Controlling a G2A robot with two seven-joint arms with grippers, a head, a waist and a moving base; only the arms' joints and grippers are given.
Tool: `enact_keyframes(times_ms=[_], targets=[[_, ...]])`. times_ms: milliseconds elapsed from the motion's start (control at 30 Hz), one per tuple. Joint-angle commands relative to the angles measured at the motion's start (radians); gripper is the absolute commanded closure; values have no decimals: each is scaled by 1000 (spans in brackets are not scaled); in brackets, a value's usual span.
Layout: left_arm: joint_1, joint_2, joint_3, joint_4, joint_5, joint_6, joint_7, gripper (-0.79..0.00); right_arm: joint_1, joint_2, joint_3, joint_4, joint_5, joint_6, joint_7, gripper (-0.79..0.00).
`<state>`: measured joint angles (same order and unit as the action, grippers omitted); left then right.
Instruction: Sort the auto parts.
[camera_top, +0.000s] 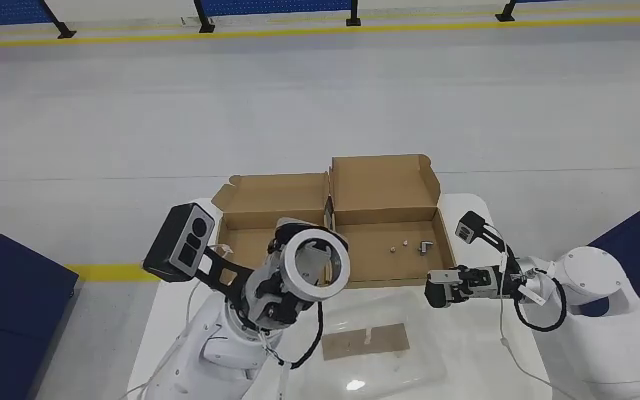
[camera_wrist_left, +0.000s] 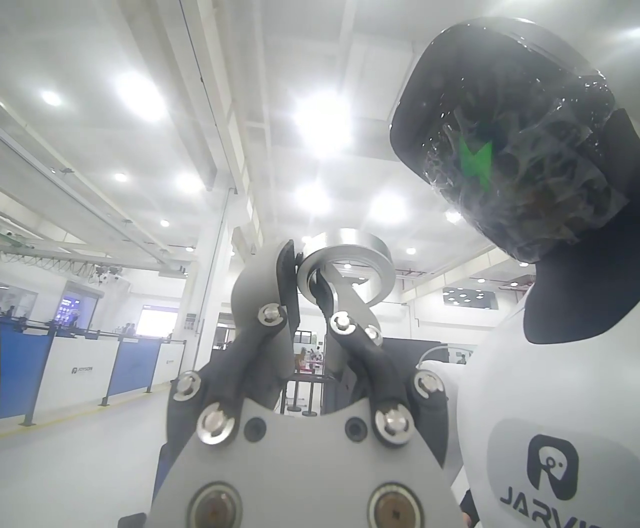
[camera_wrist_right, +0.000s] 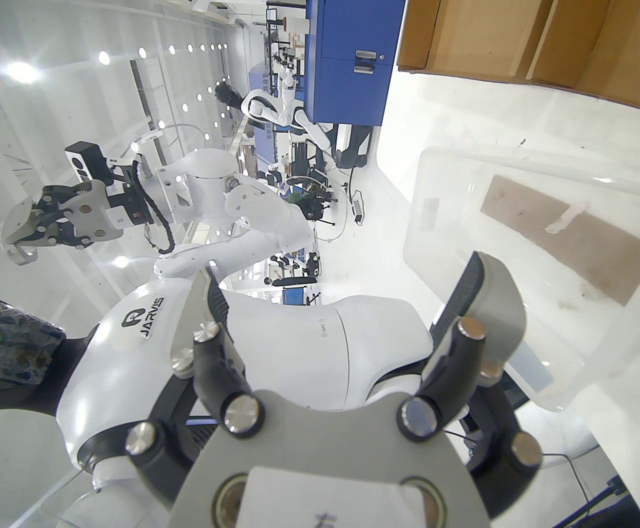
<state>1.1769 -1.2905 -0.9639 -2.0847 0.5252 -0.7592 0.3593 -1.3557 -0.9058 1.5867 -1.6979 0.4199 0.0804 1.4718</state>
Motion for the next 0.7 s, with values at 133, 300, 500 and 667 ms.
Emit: enact_keyframes(times_ms=[133,300,500,667], targets=[[5,-11,2,-11,-19,-5,31,0,0,0,0,0,0,0,0,-785],[6,-14,4,-10,-27,-10,45,0,0,0,0,0,0,0,0,-785],[14,-16,0,-26,-42,-4,53,0,0,0,0,0,0,0,0,-785],[27,-22,-9,-35,-77,-18,64,0,0,0,0,0,0,0,0,-785]])
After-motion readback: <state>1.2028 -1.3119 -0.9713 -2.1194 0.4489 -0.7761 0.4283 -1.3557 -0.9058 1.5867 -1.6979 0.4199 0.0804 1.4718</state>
